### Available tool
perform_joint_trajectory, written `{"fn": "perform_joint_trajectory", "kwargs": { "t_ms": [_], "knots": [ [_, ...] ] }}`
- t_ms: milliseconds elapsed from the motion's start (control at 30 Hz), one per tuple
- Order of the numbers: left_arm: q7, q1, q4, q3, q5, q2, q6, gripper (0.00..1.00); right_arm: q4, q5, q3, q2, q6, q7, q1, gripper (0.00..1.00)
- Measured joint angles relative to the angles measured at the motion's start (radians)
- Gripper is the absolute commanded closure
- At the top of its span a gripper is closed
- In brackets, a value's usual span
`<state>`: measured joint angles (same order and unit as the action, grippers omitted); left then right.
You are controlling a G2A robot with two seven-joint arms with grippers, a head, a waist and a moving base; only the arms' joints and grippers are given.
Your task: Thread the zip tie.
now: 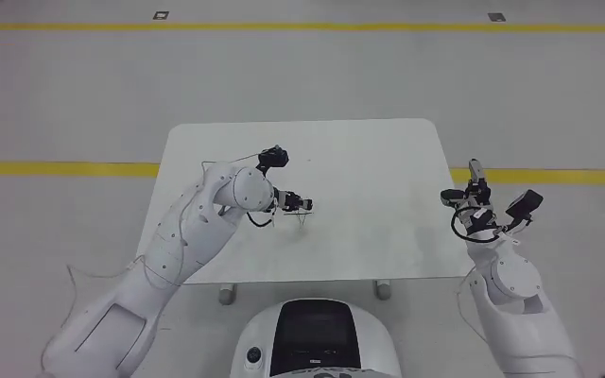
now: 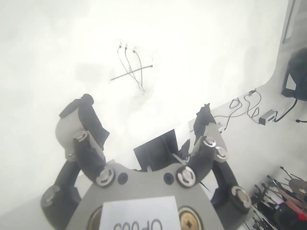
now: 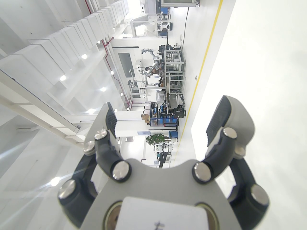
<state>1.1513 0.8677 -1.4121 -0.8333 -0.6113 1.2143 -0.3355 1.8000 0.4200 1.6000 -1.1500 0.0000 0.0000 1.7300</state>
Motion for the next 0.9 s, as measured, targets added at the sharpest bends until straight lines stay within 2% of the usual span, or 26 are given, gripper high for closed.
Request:
{"fn": "perform_joint_trajectory", "kwargs": {
  "t_ms": [900],
  "knots": [
    [-0.009, -0.001, 0.000, 0.001, -0.002, 0.000, 0.001, 0.00, 0.000, 0.000, 0.000, 0.000, 0.000, 0.000, 0.000, 0.00]
  ]
}}
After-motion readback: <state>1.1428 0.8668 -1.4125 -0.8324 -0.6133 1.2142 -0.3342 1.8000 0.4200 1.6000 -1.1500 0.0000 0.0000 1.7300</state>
